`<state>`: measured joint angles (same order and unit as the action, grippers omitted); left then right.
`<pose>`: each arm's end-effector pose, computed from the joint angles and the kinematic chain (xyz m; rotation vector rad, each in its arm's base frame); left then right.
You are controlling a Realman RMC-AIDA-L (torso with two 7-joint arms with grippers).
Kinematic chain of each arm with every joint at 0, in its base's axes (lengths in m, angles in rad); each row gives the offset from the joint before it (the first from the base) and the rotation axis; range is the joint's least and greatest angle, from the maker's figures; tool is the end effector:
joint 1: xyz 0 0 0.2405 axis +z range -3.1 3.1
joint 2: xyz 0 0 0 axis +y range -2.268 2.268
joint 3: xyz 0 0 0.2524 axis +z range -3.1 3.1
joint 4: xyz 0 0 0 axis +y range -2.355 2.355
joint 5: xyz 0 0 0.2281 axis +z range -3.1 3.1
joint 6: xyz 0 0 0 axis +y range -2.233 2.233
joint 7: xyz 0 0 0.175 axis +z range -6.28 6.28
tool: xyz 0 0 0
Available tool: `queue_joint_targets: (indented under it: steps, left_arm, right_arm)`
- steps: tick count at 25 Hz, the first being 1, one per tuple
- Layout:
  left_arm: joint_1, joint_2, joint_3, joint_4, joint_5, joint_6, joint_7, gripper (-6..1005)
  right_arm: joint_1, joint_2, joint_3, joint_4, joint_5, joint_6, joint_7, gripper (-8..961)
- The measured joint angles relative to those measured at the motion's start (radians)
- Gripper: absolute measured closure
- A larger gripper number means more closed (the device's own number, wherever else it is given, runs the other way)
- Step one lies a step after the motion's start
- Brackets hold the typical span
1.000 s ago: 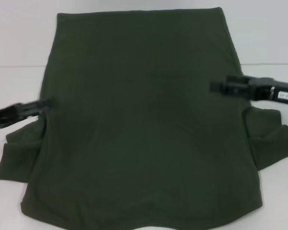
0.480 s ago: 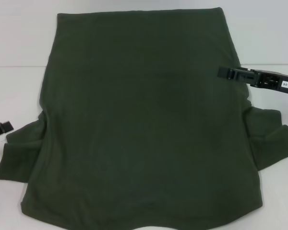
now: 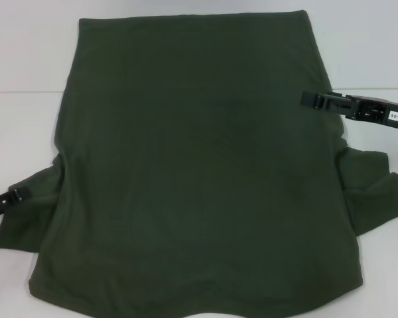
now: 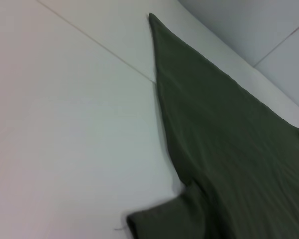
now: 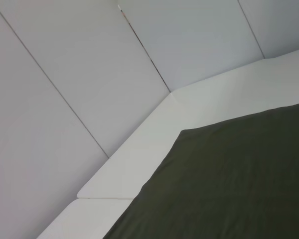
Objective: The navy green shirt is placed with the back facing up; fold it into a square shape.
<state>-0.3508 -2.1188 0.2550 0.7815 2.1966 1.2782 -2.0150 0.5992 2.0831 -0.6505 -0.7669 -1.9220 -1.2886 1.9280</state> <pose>-0.4033 0.3215 0.0452 -1.7257 -1.6275 -0.7058 0.2416 0.4274 0.0205 -2.2815 1.1657 0.8405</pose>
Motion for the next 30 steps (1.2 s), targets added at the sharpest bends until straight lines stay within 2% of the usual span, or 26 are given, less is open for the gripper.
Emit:
queue_joint_targets:
  steps: [10, 30]
  left_arm:
    - [0.010, -0.002, 0.003, -0.006, -0.005, 0.042, -0.004, 160]
    - [0.011, -0.004, 0.004, -0.007, -0.006, 0.041, -0.025, 159]
  right_arm:
    - [-0.005, 0.000, 0.003, 0.000, 0.000, 0.000, 0.000, 18]
    - [-0.009, 0.000, 0.003, 0.000, 0.021, -0.006, 0.001, 22]
